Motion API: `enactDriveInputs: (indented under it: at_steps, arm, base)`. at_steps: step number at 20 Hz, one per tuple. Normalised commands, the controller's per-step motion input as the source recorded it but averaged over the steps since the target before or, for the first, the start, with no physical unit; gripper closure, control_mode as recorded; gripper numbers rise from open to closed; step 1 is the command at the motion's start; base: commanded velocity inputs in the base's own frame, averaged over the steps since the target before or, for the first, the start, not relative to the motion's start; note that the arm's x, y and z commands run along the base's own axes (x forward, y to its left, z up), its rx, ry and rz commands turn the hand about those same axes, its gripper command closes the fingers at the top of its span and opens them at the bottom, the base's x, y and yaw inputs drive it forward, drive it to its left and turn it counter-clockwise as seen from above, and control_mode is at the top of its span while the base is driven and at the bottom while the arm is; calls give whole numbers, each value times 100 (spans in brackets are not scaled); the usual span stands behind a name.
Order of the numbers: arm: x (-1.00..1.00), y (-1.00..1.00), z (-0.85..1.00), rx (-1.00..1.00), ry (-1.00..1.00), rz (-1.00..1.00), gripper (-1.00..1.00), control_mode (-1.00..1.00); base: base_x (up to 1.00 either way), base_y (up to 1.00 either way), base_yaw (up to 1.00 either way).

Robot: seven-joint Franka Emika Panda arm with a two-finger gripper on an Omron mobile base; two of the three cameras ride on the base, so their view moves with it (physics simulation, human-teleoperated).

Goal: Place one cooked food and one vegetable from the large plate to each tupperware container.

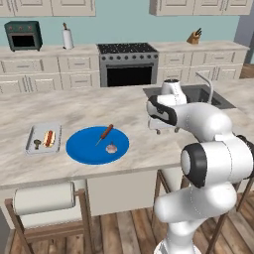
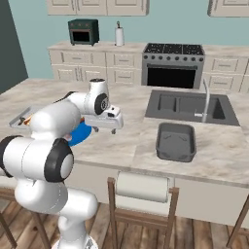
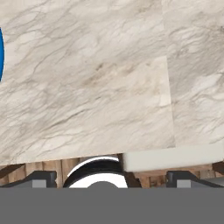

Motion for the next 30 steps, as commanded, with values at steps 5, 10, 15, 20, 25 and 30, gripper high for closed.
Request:
enactDriveInputs:
  at_steps: [5, 10, 15, 20, 25, 30]
  arm:
    - [29, 66, 0, -2, -5, 22, -100, -100]
    - [51, 100, -7, 0, 0, 39, -100, -100]
    - [9, 100, -17, 4, 8, 39, -100, -100]
    - [38, 99, -47, 0, -8, 26, -100, -100]
    - [46, 65, -59, -7, -10, -5, -100, -100]
    - [23, 5, -40, -4, 8, -10, -100, -100]
  base:
    - [0, 0, 0]
    - [0, 0, 0]
    - [0, 0, 0]
    - [0, 0, 0]
    - [0, 0, 0]
    - [0, 0, 0]
